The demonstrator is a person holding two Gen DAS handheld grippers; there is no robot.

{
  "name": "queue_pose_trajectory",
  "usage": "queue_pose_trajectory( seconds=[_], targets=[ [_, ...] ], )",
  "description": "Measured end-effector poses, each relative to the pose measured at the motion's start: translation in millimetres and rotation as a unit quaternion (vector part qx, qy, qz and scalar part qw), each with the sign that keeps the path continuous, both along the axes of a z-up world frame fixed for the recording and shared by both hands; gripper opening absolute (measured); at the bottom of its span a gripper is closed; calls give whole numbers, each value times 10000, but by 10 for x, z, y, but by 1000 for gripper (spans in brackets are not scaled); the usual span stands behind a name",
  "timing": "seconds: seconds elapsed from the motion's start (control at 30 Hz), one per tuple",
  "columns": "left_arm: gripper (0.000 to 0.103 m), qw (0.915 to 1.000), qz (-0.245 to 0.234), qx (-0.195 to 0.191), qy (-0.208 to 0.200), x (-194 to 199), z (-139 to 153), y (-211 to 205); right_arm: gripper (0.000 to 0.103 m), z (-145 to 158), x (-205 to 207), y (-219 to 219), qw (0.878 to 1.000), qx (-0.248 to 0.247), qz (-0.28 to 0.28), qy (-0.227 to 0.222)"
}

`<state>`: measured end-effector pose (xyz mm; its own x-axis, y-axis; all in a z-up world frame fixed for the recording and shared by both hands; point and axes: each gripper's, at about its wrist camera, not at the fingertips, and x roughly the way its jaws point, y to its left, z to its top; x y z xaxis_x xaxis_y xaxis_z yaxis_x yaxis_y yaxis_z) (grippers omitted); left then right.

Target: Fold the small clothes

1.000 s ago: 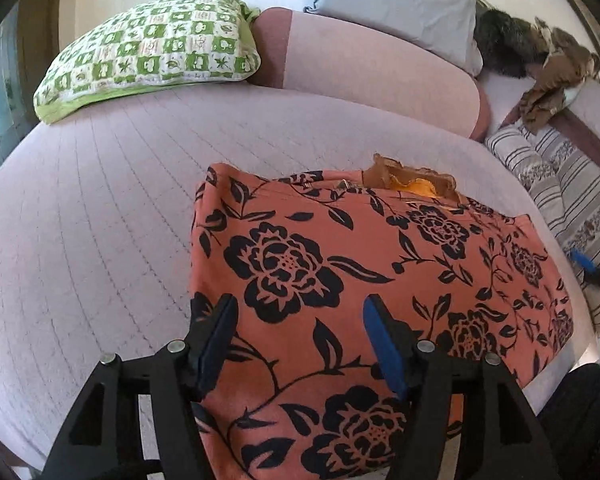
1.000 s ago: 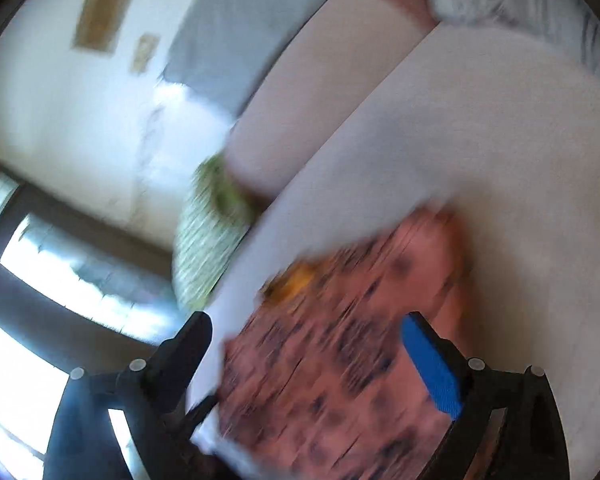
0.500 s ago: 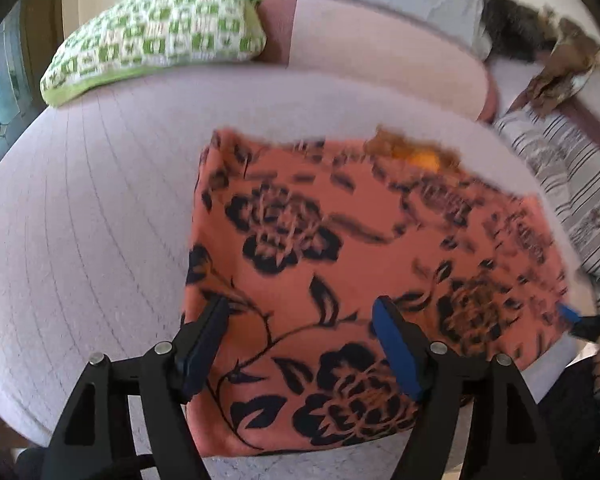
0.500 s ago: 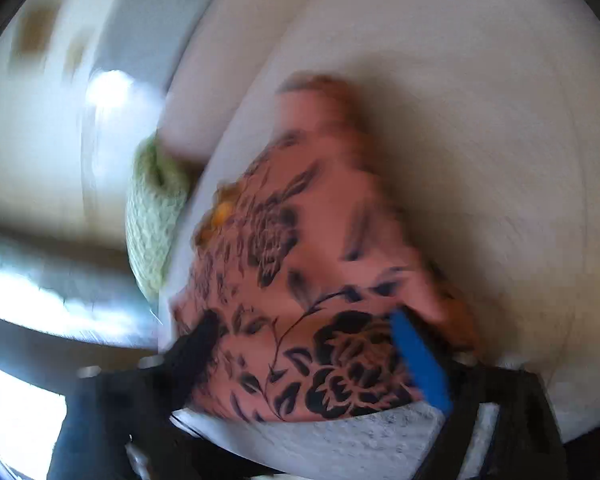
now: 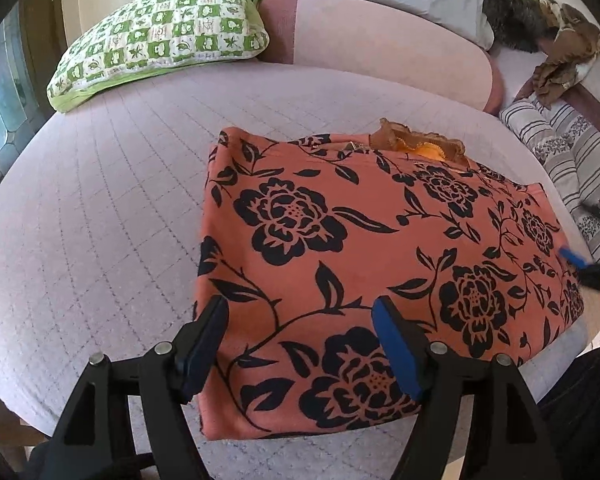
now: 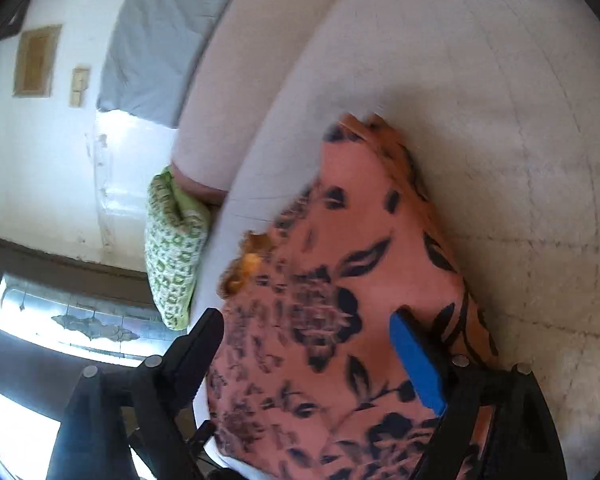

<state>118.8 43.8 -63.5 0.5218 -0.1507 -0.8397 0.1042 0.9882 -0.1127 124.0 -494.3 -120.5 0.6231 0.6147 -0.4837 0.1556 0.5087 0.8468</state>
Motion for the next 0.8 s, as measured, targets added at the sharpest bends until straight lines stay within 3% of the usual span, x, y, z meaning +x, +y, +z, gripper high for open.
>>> queue_pose_trajectory(
  seconds=[0.07, 0.13, 0.17, 0.23, 0.27, 0.37, 0.47, 0.53, 0.57, 0.63, 0.7, 0.8],
  targets=[
    [75, 10000, -4, -8, 10, 20, -12, 0, 89, 242, 65, 134, 9982, -303, 303, -414],
    [75, 10000, -37, -75, 20, 35, -29, -24, 89, 247, 230, 165, 9972, -465, 421, -417],
    [75, 9999, -99, -83, 34, 41, -50, -48, 90, 153, 312, 142, 9977, -475, 397, -274],
    [75, 9998, -176, 57, 65, 50, -87, -82, 88, -247, 479, 22, 9977, -331, 136, 585],
    [75, 9997, -222, 128, 46, 41, -98, -91, 88, -261, 465, -44, 9984, -3, -83, 552],
    [75, 9992, -315, 262, -37, 24, -116, -101, 89, 126, 563, 71, 9994, -292, 156, -71],
    [75, 9990, -344, 279, -20, 49, -118, -130, 90, 156, 896, 133, 9987, -285, 328, -262],
    [75, 9992, -313, 267, 10, 58, -109, -133, 90, -131, 1163, 43, 9978, -559, 270, 242],
    [75, 9992, -307, 245, 10, 52, -92, -133, 89, -325, 1221, -44, 9985, -183, 110, 500],
    [75, 9993, -301, 220, -92, 11, -20, -126, 89, -154, 1053, -114, 9993, 146, -266, 195],
    [75, 9994, -274, 131, -184, -4, 34, -128, 89, 145, 752, -81, 9990, -275, -307, -183],
    [75, 9992, -297, -38, -252, 13, 95, -227, 90, 399, 120, 61, 9954, -925, -199, -125]
  ],
)
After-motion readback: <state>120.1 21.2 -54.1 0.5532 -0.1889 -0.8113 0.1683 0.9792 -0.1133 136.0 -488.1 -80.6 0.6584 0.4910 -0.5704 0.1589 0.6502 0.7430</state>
